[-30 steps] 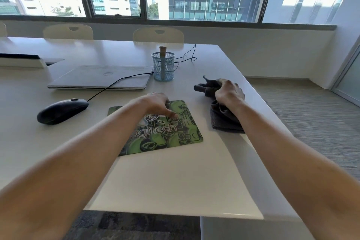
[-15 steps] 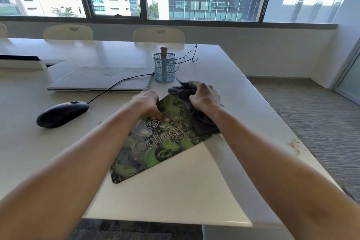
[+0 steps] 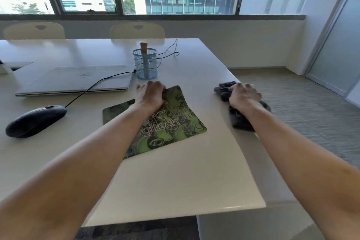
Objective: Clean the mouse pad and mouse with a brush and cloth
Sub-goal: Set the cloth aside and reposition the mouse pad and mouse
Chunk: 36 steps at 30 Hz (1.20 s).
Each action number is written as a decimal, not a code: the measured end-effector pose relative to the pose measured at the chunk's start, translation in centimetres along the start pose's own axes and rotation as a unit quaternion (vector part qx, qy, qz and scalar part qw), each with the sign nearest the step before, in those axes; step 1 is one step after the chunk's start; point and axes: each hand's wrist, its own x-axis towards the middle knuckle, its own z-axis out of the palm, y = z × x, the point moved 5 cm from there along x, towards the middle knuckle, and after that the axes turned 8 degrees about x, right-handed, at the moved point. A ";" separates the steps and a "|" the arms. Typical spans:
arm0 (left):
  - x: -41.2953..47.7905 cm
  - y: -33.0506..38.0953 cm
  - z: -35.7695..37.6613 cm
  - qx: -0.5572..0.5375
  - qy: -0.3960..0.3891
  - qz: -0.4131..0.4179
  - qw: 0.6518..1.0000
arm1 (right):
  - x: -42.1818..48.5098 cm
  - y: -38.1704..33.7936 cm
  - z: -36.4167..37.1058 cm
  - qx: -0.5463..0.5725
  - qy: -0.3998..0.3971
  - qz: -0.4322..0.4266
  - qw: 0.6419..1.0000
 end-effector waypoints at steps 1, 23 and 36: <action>0.1 0.6 0.3 -0.010 0.005 0.018 1.000 | -0.1 0.6 -0.6 -0.002 0.018 0.016 1.000; -2.6 5.5 3.6 0.048 -0.229 0.099 0.967 | -4.2 10.5 -5.7 -0.005 0.096 0.083 0.992; -3.1 5.2 3.6 0.019 -0.221 0.091 0.971 | -6.6 2.3 -1.1 0.001 0.027 -0.074 0.997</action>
